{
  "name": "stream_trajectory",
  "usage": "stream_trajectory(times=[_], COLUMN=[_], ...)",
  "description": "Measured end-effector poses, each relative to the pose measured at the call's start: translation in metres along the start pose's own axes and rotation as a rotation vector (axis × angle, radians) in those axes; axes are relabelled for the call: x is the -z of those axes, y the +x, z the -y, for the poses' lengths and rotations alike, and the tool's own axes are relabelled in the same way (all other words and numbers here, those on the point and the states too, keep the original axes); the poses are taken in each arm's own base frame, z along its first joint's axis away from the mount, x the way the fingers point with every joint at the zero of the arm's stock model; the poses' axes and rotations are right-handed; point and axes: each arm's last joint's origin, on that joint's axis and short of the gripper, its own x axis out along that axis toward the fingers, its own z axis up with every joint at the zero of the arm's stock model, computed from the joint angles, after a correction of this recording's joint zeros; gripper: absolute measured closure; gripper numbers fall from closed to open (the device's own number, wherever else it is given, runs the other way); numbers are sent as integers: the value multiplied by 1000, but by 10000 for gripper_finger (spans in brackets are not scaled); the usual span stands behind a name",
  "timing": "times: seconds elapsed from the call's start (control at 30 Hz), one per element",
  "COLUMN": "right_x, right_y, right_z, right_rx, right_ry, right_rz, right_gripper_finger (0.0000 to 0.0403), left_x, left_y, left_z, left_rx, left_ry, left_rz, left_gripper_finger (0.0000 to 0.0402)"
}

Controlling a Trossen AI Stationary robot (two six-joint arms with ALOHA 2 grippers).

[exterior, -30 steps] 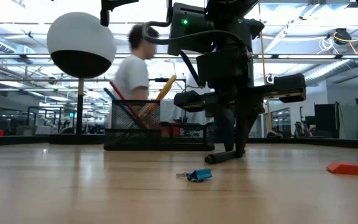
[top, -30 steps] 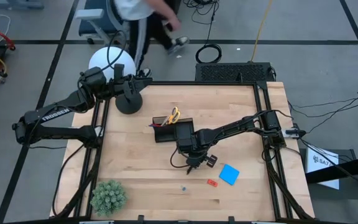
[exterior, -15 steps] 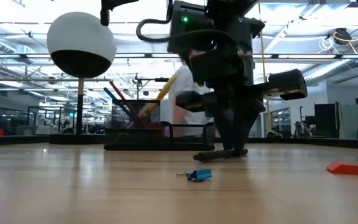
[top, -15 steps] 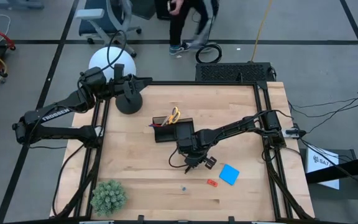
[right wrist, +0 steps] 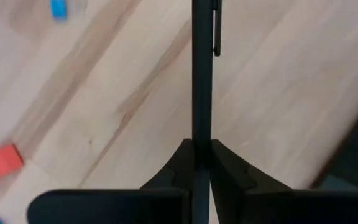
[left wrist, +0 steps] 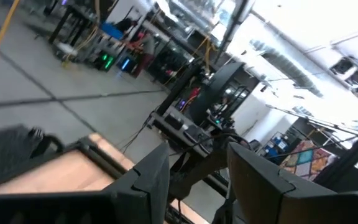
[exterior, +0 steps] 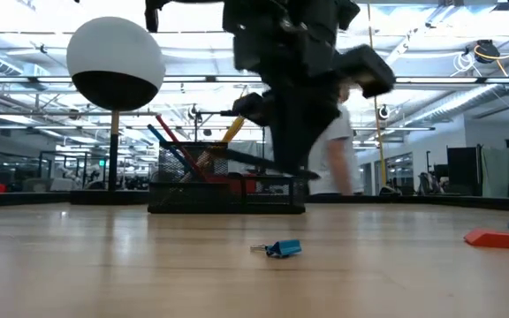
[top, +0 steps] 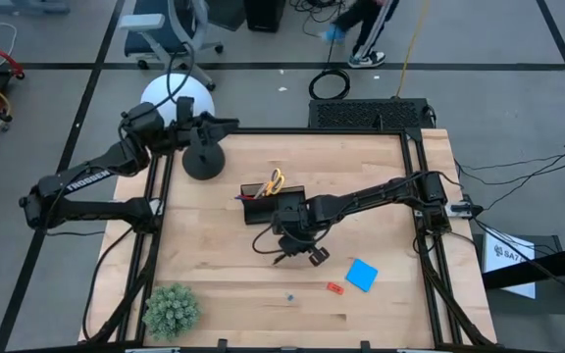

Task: Pick and place office supplies into organizer
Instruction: Put the black pen into the black organizer

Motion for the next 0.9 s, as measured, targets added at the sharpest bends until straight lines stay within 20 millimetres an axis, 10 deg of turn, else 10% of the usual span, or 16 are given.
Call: stream_trajectory(times=[0.9], right_x=[-53], right_y=[-65], right_z=[51], right_rx=[-422], right_ry=[408], right_rz=[722], right_gripper_finger=[383], left_x=[-21], left_y=[-56], left_z=[42], left_rx=[277], left_ry=[313], left_rz=[68], left_gripper_finger=[247])
